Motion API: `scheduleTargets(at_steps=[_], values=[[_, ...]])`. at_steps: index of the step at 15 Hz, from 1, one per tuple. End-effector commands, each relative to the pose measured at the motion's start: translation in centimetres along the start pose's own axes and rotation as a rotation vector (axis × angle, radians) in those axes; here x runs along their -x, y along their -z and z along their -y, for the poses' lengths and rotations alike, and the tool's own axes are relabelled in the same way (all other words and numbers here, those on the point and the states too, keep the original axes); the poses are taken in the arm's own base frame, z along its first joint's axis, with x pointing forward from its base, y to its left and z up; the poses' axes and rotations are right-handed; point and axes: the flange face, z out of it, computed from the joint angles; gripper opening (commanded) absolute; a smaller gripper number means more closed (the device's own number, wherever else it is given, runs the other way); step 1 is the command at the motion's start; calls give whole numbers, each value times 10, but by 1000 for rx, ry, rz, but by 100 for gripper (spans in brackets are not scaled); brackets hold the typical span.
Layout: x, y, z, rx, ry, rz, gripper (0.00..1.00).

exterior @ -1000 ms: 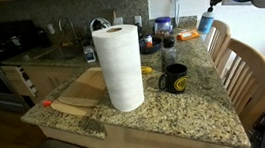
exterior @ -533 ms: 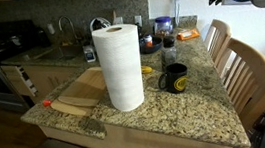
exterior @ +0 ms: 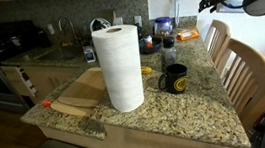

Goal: Move the pump bottle to the right side of the countertop

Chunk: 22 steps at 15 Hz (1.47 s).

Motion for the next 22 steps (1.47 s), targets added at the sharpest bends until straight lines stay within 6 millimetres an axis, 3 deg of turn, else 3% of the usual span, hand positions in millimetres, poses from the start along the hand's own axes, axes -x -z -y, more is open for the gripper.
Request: scheduleTargets(at_steps=[1,5,6,7,9,13,15,17,19,20,21,22], values=[[48,9,64,-146,70,60,99],[108,34,152,-287,173,171,100],[87,20,138,-250,122,141,100],[99,26,155,-281,144,161,100],[109,32,167,-303,160,175,100],[94,43,174,-304,180,155,100],[104,52,196,-341,202,180,100],[134,68,235,-409,245,269,100],[136,91,261,-461,272,362,100],[134,100,265,-486,289,425,100],[145,83,260,-451,253,353,100],[145,94,270,-473,270,391,100]])
